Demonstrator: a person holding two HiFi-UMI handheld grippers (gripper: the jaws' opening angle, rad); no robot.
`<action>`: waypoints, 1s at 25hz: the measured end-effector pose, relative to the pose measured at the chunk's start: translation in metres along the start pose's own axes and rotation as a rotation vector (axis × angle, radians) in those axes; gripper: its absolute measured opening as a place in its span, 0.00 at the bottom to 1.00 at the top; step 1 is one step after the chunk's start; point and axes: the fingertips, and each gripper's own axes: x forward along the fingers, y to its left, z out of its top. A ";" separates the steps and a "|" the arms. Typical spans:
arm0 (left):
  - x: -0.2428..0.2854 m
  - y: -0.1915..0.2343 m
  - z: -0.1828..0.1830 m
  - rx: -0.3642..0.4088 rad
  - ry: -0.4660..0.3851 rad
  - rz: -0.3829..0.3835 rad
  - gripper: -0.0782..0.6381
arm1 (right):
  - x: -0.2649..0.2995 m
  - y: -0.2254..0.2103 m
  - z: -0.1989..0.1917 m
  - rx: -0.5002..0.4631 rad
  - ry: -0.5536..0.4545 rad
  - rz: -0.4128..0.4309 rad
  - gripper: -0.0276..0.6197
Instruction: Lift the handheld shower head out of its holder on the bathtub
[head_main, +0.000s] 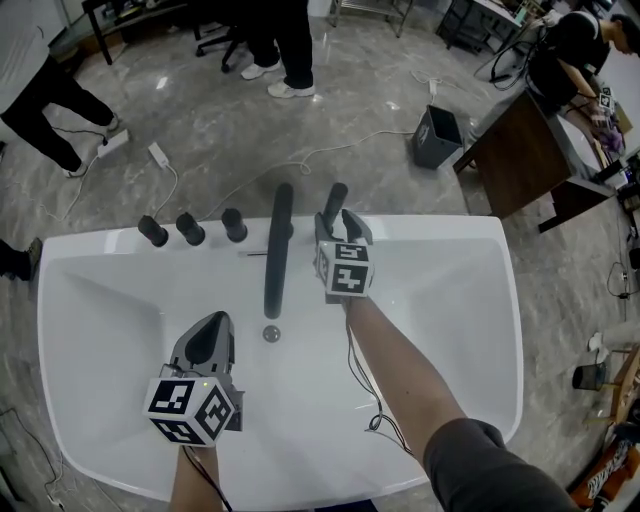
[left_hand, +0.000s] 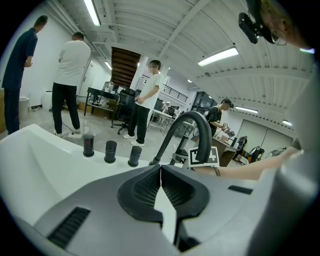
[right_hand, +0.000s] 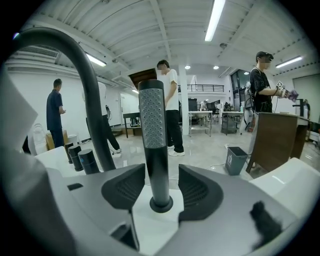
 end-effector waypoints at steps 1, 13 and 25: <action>0.000 0.001 0.001 0.000 0.000 0.002 0.13 | 0.001 0.000 0.000 -0.003 0.001 -0.001 0.37; -0.003 0.000 -0.006 -0.015 -0.008 -0.016 0.13 | 0.013 0.006 -0.003 -0.096 -0.007 0.028 0.27; -0.031 -0.004 0.007 -0.018 -0.028 0.022 0.13 | -0.022 0.013 0.019 -0.113 -0.038 0.060 0.26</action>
